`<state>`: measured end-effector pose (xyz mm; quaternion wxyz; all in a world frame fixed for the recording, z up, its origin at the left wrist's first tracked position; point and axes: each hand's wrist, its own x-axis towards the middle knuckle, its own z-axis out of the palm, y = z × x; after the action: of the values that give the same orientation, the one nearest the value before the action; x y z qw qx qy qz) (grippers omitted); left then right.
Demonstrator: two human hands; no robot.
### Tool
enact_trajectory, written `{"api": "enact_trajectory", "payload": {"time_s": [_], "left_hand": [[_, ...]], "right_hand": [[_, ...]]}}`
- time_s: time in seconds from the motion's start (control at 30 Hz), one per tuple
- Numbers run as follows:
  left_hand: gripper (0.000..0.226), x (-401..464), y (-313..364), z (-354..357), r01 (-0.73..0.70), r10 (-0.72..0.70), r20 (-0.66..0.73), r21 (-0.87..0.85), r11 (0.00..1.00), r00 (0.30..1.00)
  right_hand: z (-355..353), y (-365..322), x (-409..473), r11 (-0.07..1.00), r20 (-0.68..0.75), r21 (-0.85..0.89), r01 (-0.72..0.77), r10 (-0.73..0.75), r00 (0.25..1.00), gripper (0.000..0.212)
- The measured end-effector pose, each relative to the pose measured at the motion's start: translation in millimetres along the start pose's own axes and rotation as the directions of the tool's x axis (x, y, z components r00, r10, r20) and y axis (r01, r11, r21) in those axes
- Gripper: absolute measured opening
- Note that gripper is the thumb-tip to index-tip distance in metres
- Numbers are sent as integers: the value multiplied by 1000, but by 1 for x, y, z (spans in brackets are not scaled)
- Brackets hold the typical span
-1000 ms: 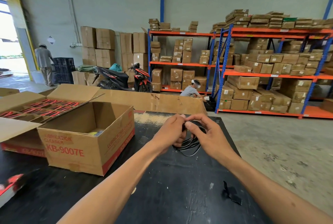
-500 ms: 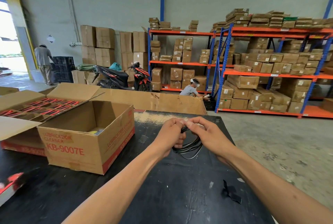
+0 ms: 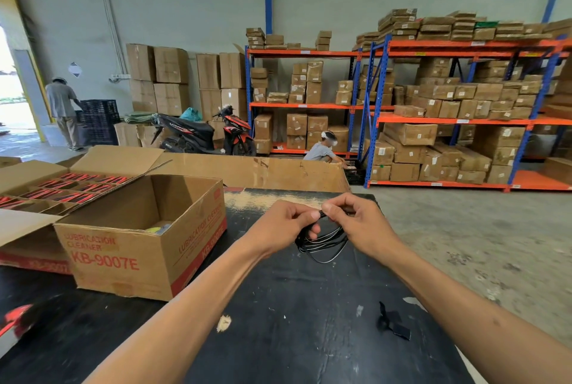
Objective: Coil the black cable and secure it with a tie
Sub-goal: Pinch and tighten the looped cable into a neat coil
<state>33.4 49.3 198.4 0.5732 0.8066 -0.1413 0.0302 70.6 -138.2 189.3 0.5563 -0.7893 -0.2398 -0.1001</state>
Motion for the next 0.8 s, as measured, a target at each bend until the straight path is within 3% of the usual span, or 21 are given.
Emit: {"api": "enact_trajectory", "payload": {"time_s": [0.1,0.27,0.43,0.67,0.8], "left_hand": [[28,1,4,-3,-9,5,22,182,983,1000],[26,3,4,9,64,-48,-80,214,975,996],[22,9,1,16,125,-113,-144,71,990,983],[26,17,1,20,178,-183,-28,-132,975,983],[29,23,4,14,244,-232,79,-214,946,969]], "right_hand": [[1,2,1,999,9,29,-24,23,1000,5],[3,7,-3,994,60,77,-72,67,996,4],[-5,14,-11,976,118,190,-102,80,990,24],[-23,25,-14,964,107,237,-121,98,989,27],[-34,24,-12,957,201,265,-121,68,977,32]]}}
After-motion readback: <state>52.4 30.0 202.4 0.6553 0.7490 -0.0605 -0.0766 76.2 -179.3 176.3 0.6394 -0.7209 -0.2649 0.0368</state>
